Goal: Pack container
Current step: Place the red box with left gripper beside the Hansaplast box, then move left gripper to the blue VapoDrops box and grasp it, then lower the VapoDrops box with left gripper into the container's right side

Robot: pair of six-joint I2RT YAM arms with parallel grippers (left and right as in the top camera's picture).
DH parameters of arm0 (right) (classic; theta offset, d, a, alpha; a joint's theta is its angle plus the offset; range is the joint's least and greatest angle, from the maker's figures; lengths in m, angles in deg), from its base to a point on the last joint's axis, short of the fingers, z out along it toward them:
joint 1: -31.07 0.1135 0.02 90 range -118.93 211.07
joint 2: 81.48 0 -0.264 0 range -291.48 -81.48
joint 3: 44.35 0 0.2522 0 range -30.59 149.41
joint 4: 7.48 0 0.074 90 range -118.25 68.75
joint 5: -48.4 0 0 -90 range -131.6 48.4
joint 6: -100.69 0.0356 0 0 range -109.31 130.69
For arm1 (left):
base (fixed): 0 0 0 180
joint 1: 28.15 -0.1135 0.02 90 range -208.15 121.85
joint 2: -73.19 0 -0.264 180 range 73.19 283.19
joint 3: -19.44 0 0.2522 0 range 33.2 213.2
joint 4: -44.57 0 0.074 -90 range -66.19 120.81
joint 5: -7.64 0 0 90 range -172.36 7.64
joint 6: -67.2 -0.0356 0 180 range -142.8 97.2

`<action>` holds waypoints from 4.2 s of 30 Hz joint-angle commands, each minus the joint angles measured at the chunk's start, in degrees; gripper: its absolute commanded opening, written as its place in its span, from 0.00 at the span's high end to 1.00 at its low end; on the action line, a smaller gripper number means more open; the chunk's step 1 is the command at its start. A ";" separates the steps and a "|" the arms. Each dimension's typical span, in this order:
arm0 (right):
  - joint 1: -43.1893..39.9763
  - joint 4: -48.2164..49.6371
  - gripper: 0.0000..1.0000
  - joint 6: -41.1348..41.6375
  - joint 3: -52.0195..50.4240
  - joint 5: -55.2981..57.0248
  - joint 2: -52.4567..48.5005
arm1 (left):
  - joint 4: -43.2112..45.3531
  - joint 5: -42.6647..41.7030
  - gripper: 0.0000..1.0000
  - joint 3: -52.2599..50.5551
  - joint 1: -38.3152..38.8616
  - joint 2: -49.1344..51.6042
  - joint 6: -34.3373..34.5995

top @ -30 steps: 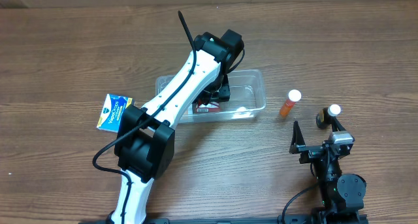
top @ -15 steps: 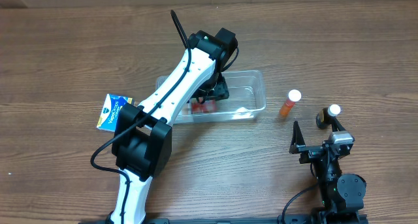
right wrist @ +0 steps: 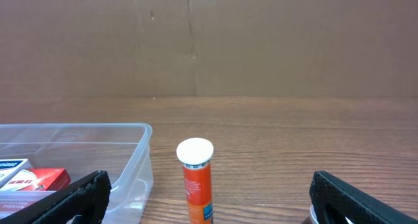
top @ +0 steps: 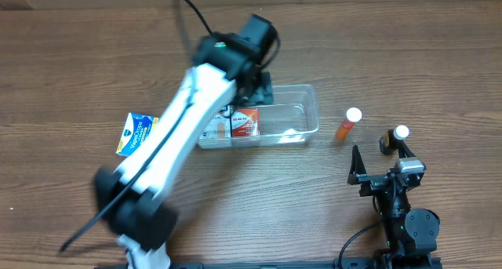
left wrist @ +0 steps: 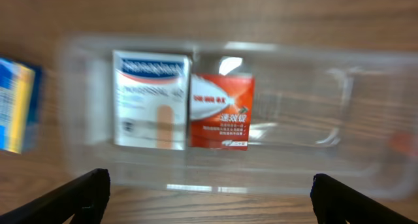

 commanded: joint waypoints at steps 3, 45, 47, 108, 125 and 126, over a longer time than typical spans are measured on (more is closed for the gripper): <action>-0.07 0.37 0.00 -0.20 -0.57 -0.09 0.68 | -0.74 5.35 0.00 0.55 -11.39 -21.68 -14.03; -0.07 0.37 0.00 -0.20 -0.57 -0.09 0.68 | 42.95 -13.00 0.00 -50.49 -44.76 -12.61 -58.21; -0.07 0.37 0.00 -0.22 -0.57 -0.09 0.68 | 43.80 -10.12 0.00 -50.49 -44.37 -11.45 -58.18; -0.07 0.37 0.00 -0.20 -0.57 -0.09 0.68 | 16.22 -7.06 0.33 -10.58 -32.37 -7.21 -50.75; -0.07 0.37 0.00 -0.22 -0.57 -0.09 0.68 | 18.01 -4.48 0.29 0.42 8.92 2.64 -71.14; -0.07 0.37 0.00 -0.22 -0.57 -0.09 0.68 | 17.90 -2.91 0.29 0.42 8.92 3.63 -72.35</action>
